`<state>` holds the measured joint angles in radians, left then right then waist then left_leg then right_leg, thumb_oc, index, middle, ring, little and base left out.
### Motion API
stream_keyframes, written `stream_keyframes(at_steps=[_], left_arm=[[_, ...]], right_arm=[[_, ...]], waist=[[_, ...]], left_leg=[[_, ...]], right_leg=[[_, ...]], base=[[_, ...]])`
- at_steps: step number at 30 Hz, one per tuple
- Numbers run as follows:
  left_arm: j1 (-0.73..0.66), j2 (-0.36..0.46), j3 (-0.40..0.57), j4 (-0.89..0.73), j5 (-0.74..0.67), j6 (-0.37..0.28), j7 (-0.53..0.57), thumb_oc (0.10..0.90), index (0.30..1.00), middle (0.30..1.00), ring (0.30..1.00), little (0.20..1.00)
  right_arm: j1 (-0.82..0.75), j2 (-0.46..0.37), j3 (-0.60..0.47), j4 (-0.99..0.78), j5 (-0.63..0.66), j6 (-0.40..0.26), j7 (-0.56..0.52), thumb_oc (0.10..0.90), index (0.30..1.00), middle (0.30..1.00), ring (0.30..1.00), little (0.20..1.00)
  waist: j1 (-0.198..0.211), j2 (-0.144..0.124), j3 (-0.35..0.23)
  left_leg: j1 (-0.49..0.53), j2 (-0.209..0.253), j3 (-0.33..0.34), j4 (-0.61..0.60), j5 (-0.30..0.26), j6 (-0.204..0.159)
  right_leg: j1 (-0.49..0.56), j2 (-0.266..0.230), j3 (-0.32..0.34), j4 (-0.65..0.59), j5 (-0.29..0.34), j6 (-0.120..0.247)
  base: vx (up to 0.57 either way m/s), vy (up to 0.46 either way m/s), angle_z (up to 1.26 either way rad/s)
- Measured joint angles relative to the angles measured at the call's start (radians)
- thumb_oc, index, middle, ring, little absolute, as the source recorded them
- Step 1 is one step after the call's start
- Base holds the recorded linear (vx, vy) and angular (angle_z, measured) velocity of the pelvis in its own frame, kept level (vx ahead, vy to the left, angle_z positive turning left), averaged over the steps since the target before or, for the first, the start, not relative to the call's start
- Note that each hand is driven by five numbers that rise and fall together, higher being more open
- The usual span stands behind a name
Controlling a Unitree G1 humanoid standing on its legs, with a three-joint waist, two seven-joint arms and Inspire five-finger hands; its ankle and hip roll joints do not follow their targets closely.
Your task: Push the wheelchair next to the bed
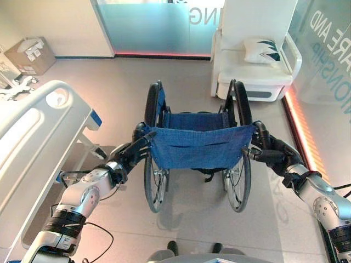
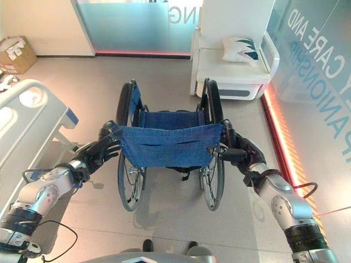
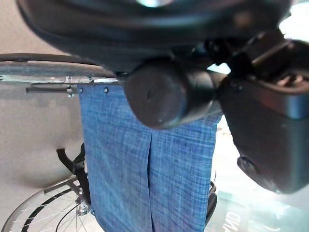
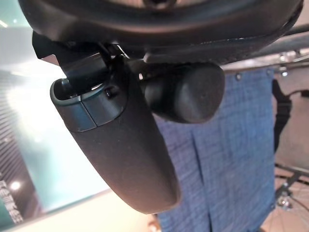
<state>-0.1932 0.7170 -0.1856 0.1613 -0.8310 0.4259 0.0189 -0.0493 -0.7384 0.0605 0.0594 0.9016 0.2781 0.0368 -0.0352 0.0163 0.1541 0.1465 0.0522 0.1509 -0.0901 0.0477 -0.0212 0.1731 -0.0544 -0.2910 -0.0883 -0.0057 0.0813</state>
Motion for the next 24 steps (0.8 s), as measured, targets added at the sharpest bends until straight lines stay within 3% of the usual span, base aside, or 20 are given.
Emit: stream_keyframes(at_steps=[1, 2, 3, 24], left_arm=[[0.0, 0.0, 0.0, -0.001, 0.0, 0.0, 0.002, 0.4, 0.3, 0.3, 0.3, 0.3], [0.0, 0.0, 0.0, -0.001, 0.0, 0.0, 0.003, 0.4, 0.3, 0.3, 0.3, 0.3], [0.0, 0.001, 0.0, -0.001, 0.0, 0.0, 0.004, 0.4, 0.3, 0.3, 0.3, 0.3], [0.0, 0.042, -0.005, -0.004, 0.029, 0.038, -0.054, 0.4, 0.3, 0.3, 0.3, 0.3]], right_arm=[[-0.001, 0.0, 0.003, 0.004, 0.0, 0.0, 0.0, 0.588, 0.582, 0.582, 0.582, 0.582], [-0.003, 0.0, 0.005, 0.008, 0.0, 0.0, 0.0, 0.588, 0.582, 0.582, 0.582, 0.582], [-0.004, 0.0, 0.005, 0.012, 0.0, 0.0, 0.0, 0.4, 0.3, 0.3, 0.3, 0.3], [-0.063, -0.018, 0.028, 0.052, 0.002, 0.038, -0.046, 0.4, 0.3, 0.3, 0.3, 0.3]], waist=[[0.001, -0.003, 0.0], [0.001, -0.005, 0.001], [0.001, -0.006, 0.002], [0.007, -0.012, 0.001]], left_leg=[[0.002, 0.0, 0.0, 0.0, 0.0, 0.0], [0.004, 0.0, 0.0, 0.0, 0.0, 0.0], [0.005, -0.001, -0.001, 0.0, 0.0, 0.0], [0.017, -0.001, -0.003, 0.0, 0.0, 0.0]], right_leg=[[0.002, 0.0, 0.001, 0.0, 0.0, 0.0], [0.004, 0.0, 0.001, 0.0, 0.0, 0.0], [0.005, 0.0, 0.002, 0.0, 0.0, 0.0], [0.011, 0.0, 0.009, 0.0, 0.0, 0.0]], base=[[0.0, 0.0, 0.0], [0.0, 0.0, 0.0], [0.0, 0.0, 0.0], [0.0, 0.0, 0.0]])
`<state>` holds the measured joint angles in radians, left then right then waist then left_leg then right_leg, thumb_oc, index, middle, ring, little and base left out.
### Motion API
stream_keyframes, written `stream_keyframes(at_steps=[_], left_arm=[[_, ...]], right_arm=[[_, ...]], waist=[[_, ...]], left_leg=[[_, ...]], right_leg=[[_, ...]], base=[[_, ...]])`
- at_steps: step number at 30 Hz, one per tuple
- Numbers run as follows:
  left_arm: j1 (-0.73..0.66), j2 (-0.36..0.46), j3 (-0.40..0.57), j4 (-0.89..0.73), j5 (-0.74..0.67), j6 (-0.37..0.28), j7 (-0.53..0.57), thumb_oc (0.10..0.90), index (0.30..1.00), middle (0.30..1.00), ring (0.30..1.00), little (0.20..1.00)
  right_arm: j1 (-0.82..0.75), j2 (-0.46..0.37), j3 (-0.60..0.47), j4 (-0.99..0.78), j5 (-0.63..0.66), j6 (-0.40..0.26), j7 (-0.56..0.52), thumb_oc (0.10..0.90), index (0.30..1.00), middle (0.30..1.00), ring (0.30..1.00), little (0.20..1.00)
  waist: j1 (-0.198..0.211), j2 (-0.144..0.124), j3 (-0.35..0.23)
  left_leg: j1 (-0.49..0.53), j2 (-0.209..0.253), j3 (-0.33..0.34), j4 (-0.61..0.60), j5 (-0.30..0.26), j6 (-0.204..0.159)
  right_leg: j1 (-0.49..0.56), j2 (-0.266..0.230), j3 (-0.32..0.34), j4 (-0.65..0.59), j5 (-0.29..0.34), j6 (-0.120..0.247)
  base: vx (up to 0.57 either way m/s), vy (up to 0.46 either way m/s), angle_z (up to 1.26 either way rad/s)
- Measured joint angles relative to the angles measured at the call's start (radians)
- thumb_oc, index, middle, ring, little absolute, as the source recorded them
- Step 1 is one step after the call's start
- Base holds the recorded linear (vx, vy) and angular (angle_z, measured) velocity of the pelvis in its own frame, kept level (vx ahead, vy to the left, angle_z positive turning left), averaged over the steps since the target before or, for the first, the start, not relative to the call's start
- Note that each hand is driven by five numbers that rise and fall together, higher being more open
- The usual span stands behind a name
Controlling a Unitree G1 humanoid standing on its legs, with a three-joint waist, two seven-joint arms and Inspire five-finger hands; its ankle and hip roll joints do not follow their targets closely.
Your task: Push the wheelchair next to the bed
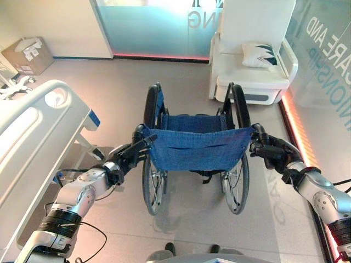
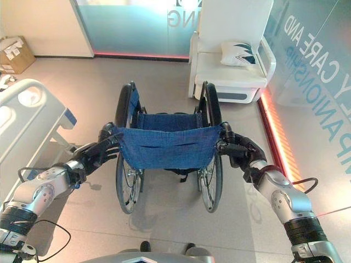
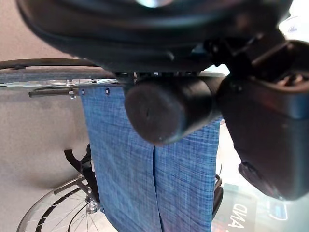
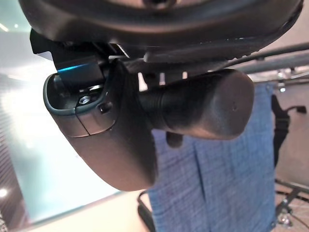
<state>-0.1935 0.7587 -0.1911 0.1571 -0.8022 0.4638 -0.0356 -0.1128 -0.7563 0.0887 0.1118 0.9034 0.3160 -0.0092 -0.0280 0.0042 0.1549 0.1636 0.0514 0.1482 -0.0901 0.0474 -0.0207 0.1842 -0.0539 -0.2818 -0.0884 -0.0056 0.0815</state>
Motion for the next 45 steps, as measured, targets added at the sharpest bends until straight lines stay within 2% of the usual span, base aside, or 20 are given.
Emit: stream_keyframes(at_steps=[9, 12, 13, 19, 20, 37, 45], left_arm=[[0.007, 0.002, 0.003, 0.003, -0.26, 0.034, 0.044, 0.4, 0.3, 0.3, 0.3, 0.3], [0.008, 0.002, -0.003, 0.0, -0.271, 0.034, 0.039, 0.4, 0.3, 0.3, 0.3, 0.3], [0.008, 0.002, -0.008, -0.004, -0.271, 0.034, 0.039, 0.8, 0.9, 0.9, 0.9, 0.9], [0.013, 0.001, -0.018, -0.018, -0.271, 0.031, 0.04, 0.8, 0.9, 0.9, 0.9, 0.9], [0.014, 0.001, -0.018, -0.018, -0.271, 0.031, 0.04, 0.4, 0.3, 0.3, 0.3, 0.3], [0.038, -0.012, -0.02, -0.031, -0.271, 0.007, 0.037, 0.4, 0.3, 0.3, 0.3, 0.3], [0.1, -0.059, -0.018, -0.039, -0.275, -0.104, 0.054, 0.4, 0.3, 0.3, 0.3, 0.3]], right_arm=[[0.0, -0.011, 0.0, 0.003, 0.0, 0.001, 0.0, 0.4, 0.3, 0.3, 0.3, 0.3], [0.0, -0.018, -0.001, 0.006, 0.001, 0.001, 0.0, 0.4, 0.3, 0.3, 0.3, 0.3], [0.0, -0.02, -0.001, 0.01, 0.003, 0.001, 0.0, 0.4, 0.3, 0.3, 0.3, 0.3], [0.0, -0.026, -0.003, 0.019, 0.006, 0.005, 0.0, 0.4, 0.3, 0.3, 0.3, 0.3], [0.0, -0.026, -0.004, 0.019, 0.006, 0.005, 0.0, 0.4, 0.3, 0.3, 0.3, 0.3], [0.0, -0.028, -0.004, 0.029, 0.004, 0.009, -0.01, 0.4, 0.3, 0.3, 0.3, 0.3], [0.001, -0.026, -0.005, 0.029, 0.001, 0.009, -0.009, 0.4, 0.3, 0.3, 0.3, 0.3]], waist=[[0.001, 0.0, 0.0], [0.004, 0.0, 0.0], [0.006, 0.0, 0.0], [0.013, 0.0, 0.0], [0.014, 0.0, 0.0], [0.017, 0.0, -0.001], [0.016, -0.002, -0.001]], left_leg=[[0.0, -0.001, 0.0, 0.0, 0.0, 0.0], [0.0, -0.001, 0.0, 0.0, 0.0, 0.0], [0.0, -0.001, 0.0, 0.0, 0.0, 0.0], [0.002, -0.001, 0.0, 0.0, 0.0, 0.0], [0.002, -0.002, 0.0, 0.0, 0.0, 0.0], [0.008, -0.002, 0.0, 0.0, 0.0, 0.0], [0.008, -0.002, 0.0, 0.0, 0.0, 0.0]], right_leg=[[0.0, -0.001, -0.001, 0.0, 0.0, 0.0], [0.001, -0.002, -0.001, 0.0, 0.0, 0.0], [0.001, -0.002, -0.001, 0.0, 0.0, 0.0], [0.003, -0.002, -0.001, 0.0, 0.0, 0.0], [0.003, -0.002, -0.001, 0.0, 0.0, 0.001], [0.008, -0.002, 0.0, 0.0, 0.001, 0.001], [0.009, -0.002, 0.001, 0.0, 0.001, 0.001]], base=[[0.0, 0.007, 0.0], [0.0, 0.0, 0.0], [0.0, 0.0, 0.0], [0.0, 0.0, 0.0], [0.0, 0.0, 0.0], [0.0, 0.0, 0.0], [0.0, 0.001, 0.0]])
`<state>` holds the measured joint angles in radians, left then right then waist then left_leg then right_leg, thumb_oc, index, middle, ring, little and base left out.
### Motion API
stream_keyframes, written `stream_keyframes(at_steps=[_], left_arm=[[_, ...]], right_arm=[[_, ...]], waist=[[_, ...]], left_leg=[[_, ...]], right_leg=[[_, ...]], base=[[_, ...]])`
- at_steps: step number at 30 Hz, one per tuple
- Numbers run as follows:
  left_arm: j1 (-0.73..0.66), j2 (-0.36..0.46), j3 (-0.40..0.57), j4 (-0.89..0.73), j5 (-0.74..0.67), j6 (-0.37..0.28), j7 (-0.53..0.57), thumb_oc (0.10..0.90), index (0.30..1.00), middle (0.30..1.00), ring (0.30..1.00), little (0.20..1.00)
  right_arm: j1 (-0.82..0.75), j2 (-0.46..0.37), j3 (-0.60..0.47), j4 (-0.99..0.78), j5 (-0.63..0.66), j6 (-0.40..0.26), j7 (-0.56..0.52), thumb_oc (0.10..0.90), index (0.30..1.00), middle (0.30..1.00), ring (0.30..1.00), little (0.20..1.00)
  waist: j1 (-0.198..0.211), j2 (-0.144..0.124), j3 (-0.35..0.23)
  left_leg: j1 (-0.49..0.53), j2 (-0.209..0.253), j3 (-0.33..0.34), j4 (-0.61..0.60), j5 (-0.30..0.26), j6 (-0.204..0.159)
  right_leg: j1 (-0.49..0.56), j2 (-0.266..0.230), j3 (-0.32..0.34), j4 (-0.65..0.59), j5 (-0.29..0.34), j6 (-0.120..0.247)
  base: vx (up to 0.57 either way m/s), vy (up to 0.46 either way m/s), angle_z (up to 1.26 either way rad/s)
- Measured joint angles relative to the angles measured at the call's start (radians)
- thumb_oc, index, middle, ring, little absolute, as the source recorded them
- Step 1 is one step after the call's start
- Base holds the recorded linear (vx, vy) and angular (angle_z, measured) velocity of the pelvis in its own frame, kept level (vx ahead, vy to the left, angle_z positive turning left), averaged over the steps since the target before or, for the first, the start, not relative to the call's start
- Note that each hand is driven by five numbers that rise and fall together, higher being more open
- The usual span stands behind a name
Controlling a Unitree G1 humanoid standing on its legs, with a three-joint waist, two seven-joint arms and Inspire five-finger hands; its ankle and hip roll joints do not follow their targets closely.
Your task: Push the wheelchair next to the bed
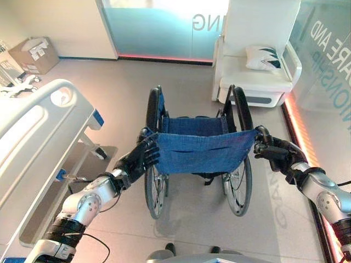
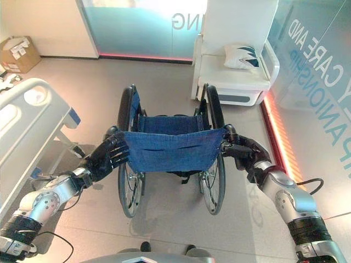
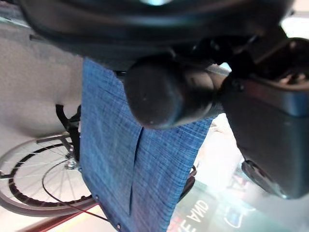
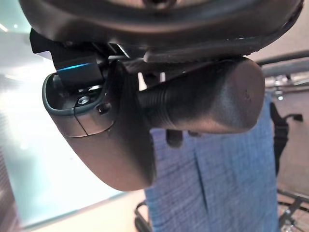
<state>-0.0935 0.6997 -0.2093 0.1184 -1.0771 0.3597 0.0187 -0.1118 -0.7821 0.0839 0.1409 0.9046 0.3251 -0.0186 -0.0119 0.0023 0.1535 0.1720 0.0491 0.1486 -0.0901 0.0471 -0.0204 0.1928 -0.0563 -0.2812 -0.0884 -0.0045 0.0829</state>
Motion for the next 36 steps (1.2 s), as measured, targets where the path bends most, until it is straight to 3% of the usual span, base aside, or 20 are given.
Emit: stream_keyframes(at_steps=[7, 10, 19, 29, 36], left_arm=[[0.07, -0.057, 0.006, -0.011, -0.144, -0.09, 0.016, 0.4, 0.3, 0.3, 0.3, 0.3], [0.126, -0.124, 0.038, -0.012, -0.289, -0.146, 0.016, 0.4, 0.3, 0.3, 0.3, 0.3], [0.175, -0.169, 0.059, -0.012, -0.496, -0.169, -0.019, 0.4, 0.3, 0.3, 0.3, 0.3], [0.177, -0.176, 0.06, -0.012, -0.485, -0.176, -0.022, 0.4, 0.3, 0.3, 0.3, 0.3], [0.177, -0.164, 0.067, -0.012, -0.37, -0.178, -0.027, 0.4, 0.3, 0.3, 0.3, 0.3]], right_arm=[[0.017, 0.014, -0.006, 0.0, -0.034, 0.0, 0.007, 0.4, 0.3, 0.3, 0.3, 0.3], [0.028, 0.028, -0.017, 0.0, -0.066, 0.0, 0.013, 0.4, 0.3, 0.3, 0.3, 0.3], [0.052, 0.049, -0.032, 0.001, -0.075, 0.0, 0.019, 0.4, 0.3, 0.3, 0.3, 0.3], [0.056, 0.056, -0.034, 0.001, -0.075, 0.001, 0.02, 0.4, 0.3, 0.3, 0.3, 0.3], [0.057, 0.059, -0.032, 0.001, -0.075, 0.002, 0.02, 0.4, 0.3, 0.3, 0.3, 0.3]], waist=[[0.002, -0.012, -0.007], [0.002, -0.024, -0.01], [0.002, -0.047, -0.013], [0.004, -0.048, -0.013], [0.002, -0.048, -0.013]], left_leg=[[0.0, 0.0, 0.0, 0.0, 0.0, 0.0], [0.0, -0.001, 0.001, 0.0, 0.0, 0.0], [0.0, -0.003, 0.005, 0.0, 0.0, 0.0], [0.003, -0.004, 0.005, 0.0, 0.0, 0.001], [0.008, -0.005, 0.005, 0.0, -0.001, 0.001]], right_leg=[[0.0, -0.001, -0.001, 0.0, 0.0, 0.0], [0.0, -0.001, 0.0, 0.0, 0.0, 0.0], [0.0, -0.003, 0.0, 0.0, 0.001, 0.002], [0.002, -0.004, 0.002, 0.0, 0.002, 0.003], [0.006, -0.004, 0.004, 0.0, 0.002, 0.003]], base=[[0.02, -0.001, 0.0], [0.04, 0.003, 0.0], [0.03, 0.014, 0.0], [0.04, 0.032, 0.0], [0.0, 0.031, -0.01]])
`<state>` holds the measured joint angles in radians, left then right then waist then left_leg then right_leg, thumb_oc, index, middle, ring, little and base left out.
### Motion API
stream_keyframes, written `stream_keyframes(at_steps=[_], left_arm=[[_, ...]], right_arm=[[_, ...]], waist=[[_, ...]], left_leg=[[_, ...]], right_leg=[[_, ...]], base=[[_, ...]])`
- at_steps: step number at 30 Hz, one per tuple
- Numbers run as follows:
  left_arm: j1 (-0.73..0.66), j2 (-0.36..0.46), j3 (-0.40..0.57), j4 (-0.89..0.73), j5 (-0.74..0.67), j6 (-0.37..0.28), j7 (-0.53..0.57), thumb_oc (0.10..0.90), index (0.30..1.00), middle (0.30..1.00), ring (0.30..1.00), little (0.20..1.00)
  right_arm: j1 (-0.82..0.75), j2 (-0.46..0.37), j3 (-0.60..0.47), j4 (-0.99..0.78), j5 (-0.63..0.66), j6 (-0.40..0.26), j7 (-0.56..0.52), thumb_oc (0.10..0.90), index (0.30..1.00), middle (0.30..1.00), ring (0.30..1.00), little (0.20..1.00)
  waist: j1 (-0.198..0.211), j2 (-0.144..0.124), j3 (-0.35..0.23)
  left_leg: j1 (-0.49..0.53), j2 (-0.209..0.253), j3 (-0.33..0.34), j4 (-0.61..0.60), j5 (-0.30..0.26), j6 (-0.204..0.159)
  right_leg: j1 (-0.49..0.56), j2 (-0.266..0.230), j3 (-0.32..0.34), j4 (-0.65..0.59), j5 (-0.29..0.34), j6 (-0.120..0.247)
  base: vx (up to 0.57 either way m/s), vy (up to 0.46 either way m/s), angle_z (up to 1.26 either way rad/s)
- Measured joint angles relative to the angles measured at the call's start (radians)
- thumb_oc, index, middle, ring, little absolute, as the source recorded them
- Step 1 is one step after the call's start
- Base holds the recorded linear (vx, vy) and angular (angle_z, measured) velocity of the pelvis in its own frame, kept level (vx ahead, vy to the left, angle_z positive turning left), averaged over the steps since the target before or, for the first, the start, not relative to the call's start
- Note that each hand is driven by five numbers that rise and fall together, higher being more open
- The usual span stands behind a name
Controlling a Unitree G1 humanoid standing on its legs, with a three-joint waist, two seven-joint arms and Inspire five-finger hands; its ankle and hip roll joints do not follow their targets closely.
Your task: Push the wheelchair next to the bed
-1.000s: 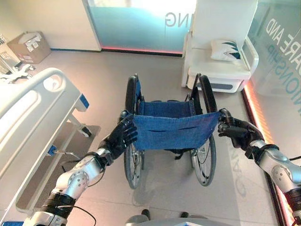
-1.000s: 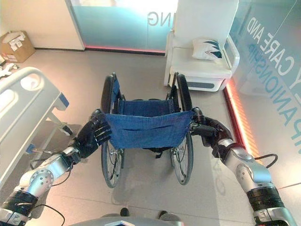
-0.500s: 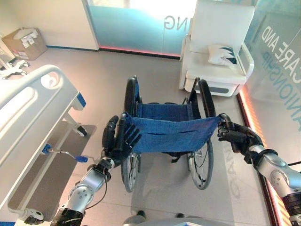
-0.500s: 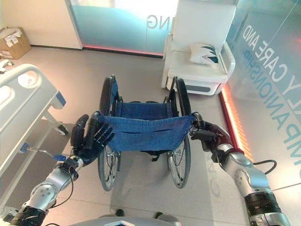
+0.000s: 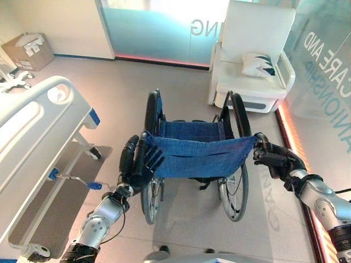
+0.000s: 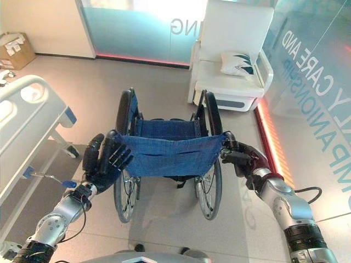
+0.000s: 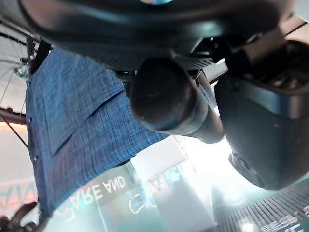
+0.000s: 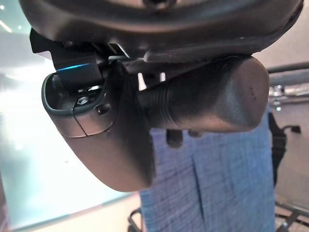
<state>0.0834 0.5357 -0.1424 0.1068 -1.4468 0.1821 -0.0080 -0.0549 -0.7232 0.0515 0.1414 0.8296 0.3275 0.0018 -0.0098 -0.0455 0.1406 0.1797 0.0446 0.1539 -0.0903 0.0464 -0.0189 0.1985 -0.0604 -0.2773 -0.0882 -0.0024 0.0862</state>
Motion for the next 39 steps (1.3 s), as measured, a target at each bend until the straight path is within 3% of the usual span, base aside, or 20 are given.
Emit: stream_keyframes(at_steps=[2, 3, 10, 22, 34, 39], left_arm=[[-0.001, 0.007, -0.001, 0.0, 0.051, 0.001, -0.002, 0.772, 0.858, 0.858, 0.858, 0.858], [-0.001, 0.008, -0.001, 0.0, 0.06, 0.001, -0.002, 0.8, 0.9, 0.9, 0.9, 0.9], [-0.003, 0.037, -0.001, -0.009, 0.23, -0.003, -0.002, 0.8, 0.9, 0.9, 0.9, 0.9], [-0.017, 0.148, -0.008, -0.053, 0.758, -0.014, -0.025, 0.8, 0.9, 0.9, 0.9, 0.9], [-0.023, 0.173, -0.008, -0.063, 0.836, -0.008, -0.039, 0.8, 0.9, 0.9, 0.9, 0.9], [-0.058, 0.186, -0.008, -0.069, 0.903, 0.046, -0.051, 0.8, 0.9, 0.9, 0.9, 0.9]], right_arm=[[0.0, 0.001, 0.0, 0.0, 0.0, 0.0, 0.0, 0.4, 0.3, 0.3, 0.3, 0.3], [0.0, 0.002, 0.0, 0.0, 0.0, 0.0, 0.0, 0.4, 0.3, 0.3, 0.3, 0.3], [0.0, 0.007, 0.0, 0.0, 0.0, 0.0, 0.001, 0.4, 0.3, 0.3, 0.3, 0.3], [0.005, 0.006, -0.004, 0.0, 0.001, 0.0, 0.008, 0.4, 0.3, 0.3, 0.3, 0.3], [0.005, 0.007, -0.004, 0.001, 0.001, -0.002, 0.018, 0.4, 0.3, 0.3, 0.3, 0.3], [0.003, 0.006, -0.007, 0.007, 0.001, -0.002, 0.018, 0.402, 0.302, 0.302, 0.302, 0.302]], waist=[[-0.002, 0.0, 0.0], [-0.002, 0.0, 0.0], [-0.004, 0.0, 0.0], [-0.004, 0.001, 0.001], [-0.005, 0.002, 0.001], [-0.002, 0.006, 0.001]], left_leg=[[0.002, 0.0, 0.001, 0.0, 0.0, 0.0], [0.002, 0.0, 0.002, 0.0, 0.0, 0.0], [0.003, 0.001, 0.004, 0.0, 0.0, 0.0], [0.002, 0.001, 0.004, 0.0, 0.0, 0.0], [-0.004, 0.001, 0.004, 0.0, 0.0, 0.0], [-0.004, 0.001, 0.002, 0.0, 0.0, 0.0]], right_leg=[[0.001, 0.0, 0.0, 0.0, 0.0, 0.0], [0.001, 0.0, 0.0, 0.0, 0.0, 0.0], [0.001, 0.0, 0.002, 0.002, 0.0, 0.0], [0.001, 0.0, 0.0, 0.002, 0.0, 0.0], [-0.004, 0.0, 0.0, 0.002, 0.0, 0.0], [-0.004, -0.001, -0.001, 0.002, 0.0, 0.0]], base=[[0.0, 0.0, 0.0], [0.0, 0.0, 0.0], [0.0, 0.0, 0.0], [-0.01, -0.001, 0.0], [-0.01, 0.003, 0.0], [0.0, 0.0, 0.0]])
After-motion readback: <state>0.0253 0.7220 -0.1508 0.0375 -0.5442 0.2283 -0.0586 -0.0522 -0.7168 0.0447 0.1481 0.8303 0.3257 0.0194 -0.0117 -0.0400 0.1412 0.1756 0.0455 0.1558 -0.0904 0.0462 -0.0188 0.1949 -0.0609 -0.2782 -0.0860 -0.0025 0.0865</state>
